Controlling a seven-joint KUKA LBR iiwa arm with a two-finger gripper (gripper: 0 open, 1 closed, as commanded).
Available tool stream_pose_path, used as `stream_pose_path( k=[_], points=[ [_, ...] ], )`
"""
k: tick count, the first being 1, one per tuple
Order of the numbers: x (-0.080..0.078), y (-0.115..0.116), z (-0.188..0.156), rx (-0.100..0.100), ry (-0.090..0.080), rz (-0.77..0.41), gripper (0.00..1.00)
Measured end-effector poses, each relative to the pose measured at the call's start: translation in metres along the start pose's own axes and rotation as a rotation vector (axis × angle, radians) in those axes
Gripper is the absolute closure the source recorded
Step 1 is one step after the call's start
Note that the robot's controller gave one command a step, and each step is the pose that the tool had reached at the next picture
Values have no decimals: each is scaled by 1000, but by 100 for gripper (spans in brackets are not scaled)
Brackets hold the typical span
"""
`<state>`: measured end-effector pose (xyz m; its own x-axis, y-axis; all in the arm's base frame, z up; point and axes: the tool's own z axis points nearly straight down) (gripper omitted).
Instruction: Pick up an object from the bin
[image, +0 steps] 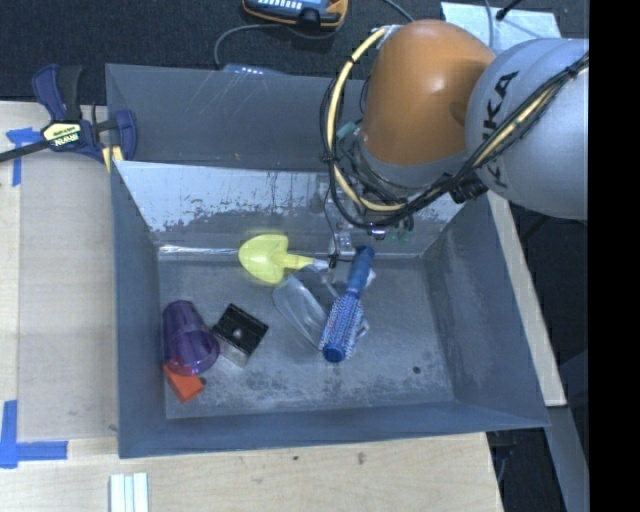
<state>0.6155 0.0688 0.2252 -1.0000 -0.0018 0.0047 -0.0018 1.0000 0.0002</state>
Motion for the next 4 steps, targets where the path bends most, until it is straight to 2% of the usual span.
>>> stream_pose_path(
  k=[1,2,3,4],
  points=[
    [-1,0,-5,-1,-9,1,0],
    [22,-25,58,0,-9,-107,0],
    [39,-67,65,0,-16,-308,0],
    [46,-63,104,4,-14,-494,0]
  ],
)
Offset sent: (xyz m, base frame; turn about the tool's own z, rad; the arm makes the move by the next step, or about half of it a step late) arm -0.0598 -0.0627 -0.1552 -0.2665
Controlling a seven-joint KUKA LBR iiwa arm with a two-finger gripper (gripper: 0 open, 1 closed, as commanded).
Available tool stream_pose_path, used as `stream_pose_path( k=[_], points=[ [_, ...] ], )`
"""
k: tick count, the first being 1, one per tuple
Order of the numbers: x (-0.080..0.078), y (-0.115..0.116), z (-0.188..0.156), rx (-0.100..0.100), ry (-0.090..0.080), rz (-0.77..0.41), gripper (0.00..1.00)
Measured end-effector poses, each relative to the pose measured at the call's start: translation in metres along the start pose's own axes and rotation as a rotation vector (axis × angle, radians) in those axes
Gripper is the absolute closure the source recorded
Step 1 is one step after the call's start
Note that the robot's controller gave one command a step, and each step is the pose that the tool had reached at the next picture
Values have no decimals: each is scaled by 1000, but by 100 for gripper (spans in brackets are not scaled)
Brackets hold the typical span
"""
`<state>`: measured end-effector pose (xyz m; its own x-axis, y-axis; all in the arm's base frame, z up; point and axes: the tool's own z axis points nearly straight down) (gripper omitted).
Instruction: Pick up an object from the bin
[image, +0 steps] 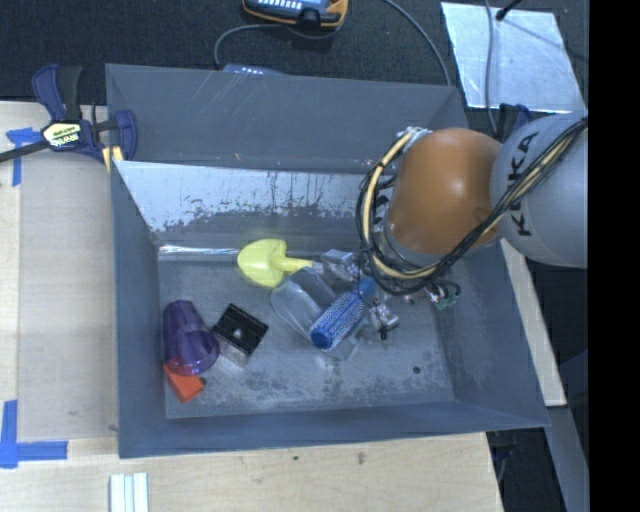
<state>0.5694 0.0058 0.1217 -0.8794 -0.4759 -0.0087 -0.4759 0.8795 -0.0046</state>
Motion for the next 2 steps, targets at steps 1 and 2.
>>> stream_pose_path(
  k=[1,2],
  points=[
    [-14,-10,34,8,-6,-440,0],
    [-23,-5,39,22,9,-459,100]
  ],
)
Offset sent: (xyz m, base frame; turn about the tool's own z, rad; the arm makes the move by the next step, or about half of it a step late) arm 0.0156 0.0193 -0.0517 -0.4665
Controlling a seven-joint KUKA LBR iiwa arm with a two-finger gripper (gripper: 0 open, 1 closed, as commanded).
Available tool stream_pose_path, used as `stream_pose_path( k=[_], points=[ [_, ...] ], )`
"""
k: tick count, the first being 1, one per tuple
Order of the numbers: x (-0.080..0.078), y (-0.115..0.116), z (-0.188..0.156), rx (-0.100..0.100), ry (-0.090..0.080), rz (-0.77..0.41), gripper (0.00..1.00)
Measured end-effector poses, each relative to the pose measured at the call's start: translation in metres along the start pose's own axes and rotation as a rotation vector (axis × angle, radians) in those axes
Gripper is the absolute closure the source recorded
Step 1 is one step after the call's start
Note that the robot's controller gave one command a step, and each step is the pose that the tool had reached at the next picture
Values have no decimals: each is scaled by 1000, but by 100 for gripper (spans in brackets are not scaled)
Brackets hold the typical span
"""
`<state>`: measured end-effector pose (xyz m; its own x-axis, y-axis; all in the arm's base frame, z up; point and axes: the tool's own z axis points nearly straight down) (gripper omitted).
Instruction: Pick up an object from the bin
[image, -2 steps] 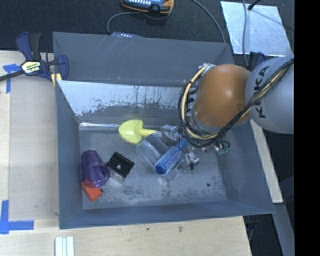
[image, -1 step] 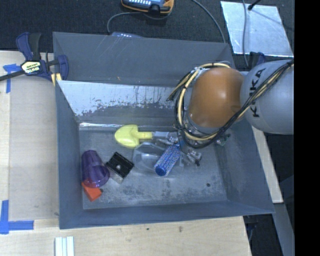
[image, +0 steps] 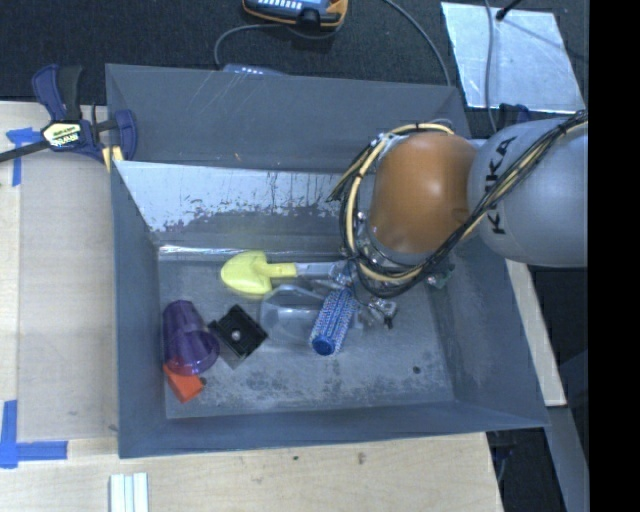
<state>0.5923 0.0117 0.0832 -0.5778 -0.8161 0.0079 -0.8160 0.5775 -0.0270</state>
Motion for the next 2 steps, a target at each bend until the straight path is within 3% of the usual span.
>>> stream_pose_path(
  k=[2],
  points=[
    [1,0,-2,0,0,1,100]
  ],
)
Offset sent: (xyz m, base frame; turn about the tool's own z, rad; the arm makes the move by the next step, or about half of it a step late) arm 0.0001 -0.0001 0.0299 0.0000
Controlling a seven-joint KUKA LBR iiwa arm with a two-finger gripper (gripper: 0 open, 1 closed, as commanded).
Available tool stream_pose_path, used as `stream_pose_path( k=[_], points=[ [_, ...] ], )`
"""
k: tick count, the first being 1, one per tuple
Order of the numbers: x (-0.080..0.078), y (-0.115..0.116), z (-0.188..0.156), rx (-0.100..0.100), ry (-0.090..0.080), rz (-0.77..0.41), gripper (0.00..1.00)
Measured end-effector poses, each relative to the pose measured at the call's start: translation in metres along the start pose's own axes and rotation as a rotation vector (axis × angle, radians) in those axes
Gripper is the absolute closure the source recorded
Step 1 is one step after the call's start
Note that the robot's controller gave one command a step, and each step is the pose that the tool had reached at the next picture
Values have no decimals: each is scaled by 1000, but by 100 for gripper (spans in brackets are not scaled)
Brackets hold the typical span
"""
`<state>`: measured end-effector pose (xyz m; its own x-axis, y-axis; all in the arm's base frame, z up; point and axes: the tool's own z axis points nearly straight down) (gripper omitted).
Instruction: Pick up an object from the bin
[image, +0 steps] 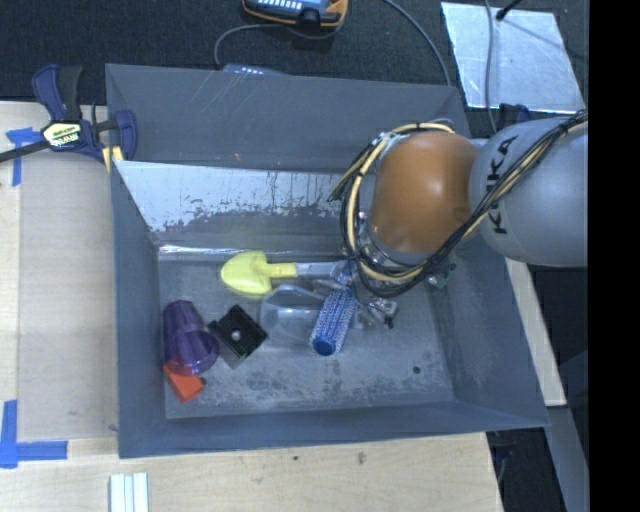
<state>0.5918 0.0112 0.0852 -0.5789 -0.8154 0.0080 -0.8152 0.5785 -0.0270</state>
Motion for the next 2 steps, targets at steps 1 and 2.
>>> stream_pose_path(
  k=[1,2],
  points=[
    [1,-2,-8,4,-2,3,100],
    [2,-2,-17,3,1,3,100]
  ],
)
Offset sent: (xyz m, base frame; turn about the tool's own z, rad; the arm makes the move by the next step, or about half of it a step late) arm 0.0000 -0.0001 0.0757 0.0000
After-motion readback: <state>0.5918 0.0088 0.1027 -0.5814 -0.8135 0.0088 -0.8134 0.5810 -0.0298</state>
